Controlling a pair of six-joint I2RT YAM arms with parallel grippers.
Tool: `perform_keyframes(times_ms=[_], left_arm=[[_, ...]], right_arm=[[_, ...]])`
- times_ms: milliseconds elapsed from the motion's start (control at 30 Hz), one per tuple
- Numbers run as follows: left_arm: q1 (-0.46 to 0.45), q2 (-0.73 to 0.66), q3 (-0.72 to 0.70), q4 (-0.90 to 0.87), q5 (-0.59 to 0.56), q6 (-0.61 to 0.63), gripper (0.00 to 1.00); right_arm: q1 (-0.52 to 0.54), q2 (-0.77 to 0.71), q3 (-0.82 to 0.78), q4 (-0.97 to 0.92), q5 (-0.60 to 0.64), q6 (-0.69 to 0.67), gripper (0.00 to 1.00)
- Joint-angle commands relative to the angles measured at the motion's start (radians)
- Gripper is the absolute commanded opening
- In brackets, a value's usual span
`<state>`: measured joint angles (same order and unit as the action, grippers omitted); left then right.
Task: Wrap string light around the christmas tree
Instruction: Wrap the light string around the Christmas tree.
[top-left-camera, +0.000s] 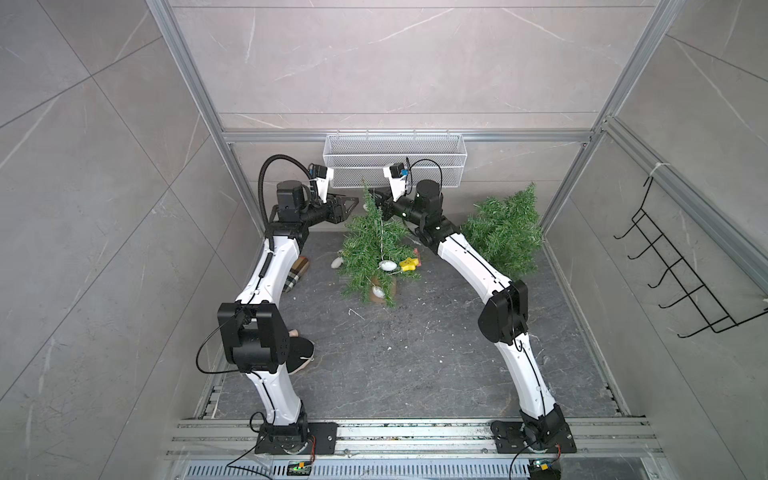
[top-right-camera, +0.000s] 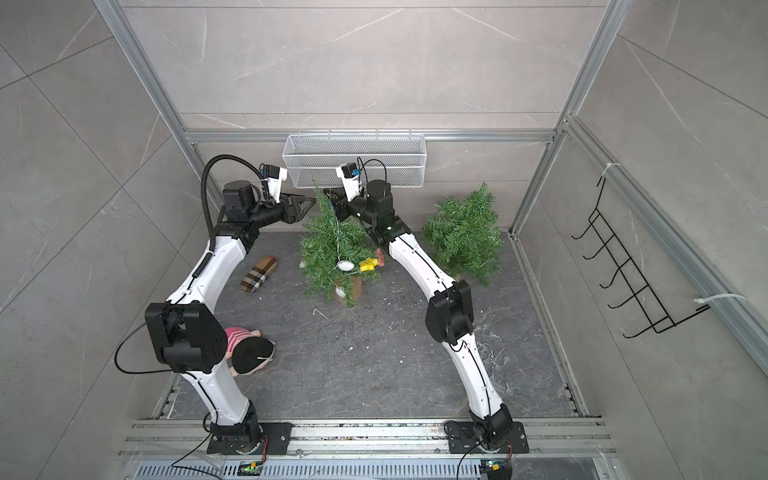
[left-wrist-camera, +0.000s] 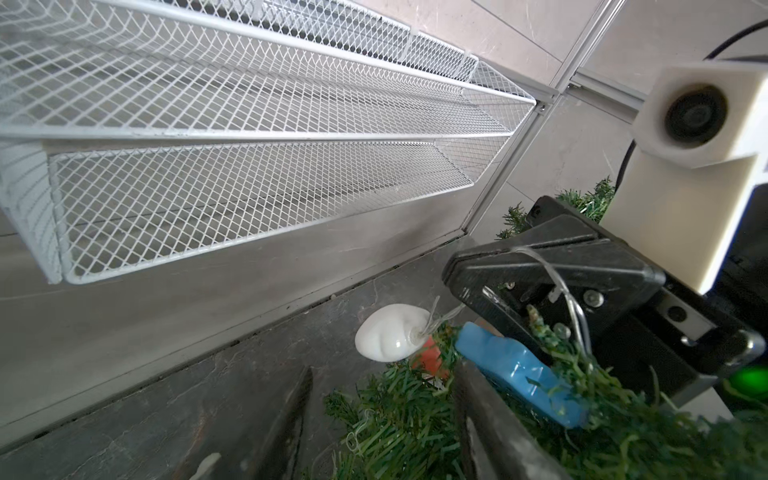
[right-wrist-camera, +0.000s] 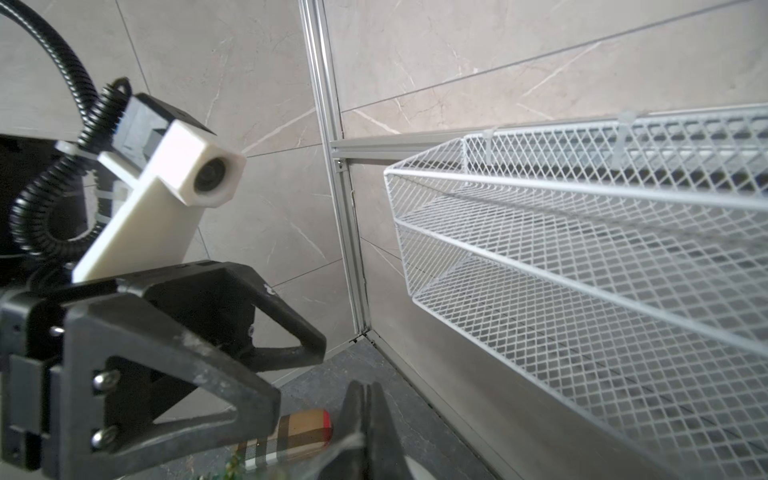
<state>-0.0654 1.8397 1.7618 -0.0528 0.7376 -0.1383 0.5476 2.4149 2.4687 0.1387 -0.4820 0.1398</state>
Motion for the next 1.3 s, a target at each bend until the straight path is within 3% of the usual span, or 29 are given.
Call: perform_keyframes(times_ms=[0,300,700,867,1033,1267], left_arm=[[0.001,0.006,0.03,0.05,0.058,0.018,0.58],[-0.02,0.041,0.047,0.071,0.103,0.043,0.58],[-0.06,0.114,0.113,0.09,0.072,0.056,0.54],[-0.06,0.136,0.154,0.118,0.062,0.026,0.45],[-0.062,0.133,0.155,0.169,0.069,-0.02,0.28],[-0.062,0.118,0.147,0.147,0.053,0.007,0.05]], right_arm=[[0.005,0.027,0.05,-0.01,-0.043,0.022,0.0],[0.005,0.065,0.122,-0.052,-0.074,0.038,0.0],[0.005,0.119,0.24,-0.103,-0.114,0.054,0.0],[0.006,0.124,0.248,-0.121,-0.127,0.05,0.0],[0.005,0.124,0.255,-0.143,-0.132,0.034,0.0],[0.005,0.125,0.266,-0.153,-0.137,0.029,0.0]])
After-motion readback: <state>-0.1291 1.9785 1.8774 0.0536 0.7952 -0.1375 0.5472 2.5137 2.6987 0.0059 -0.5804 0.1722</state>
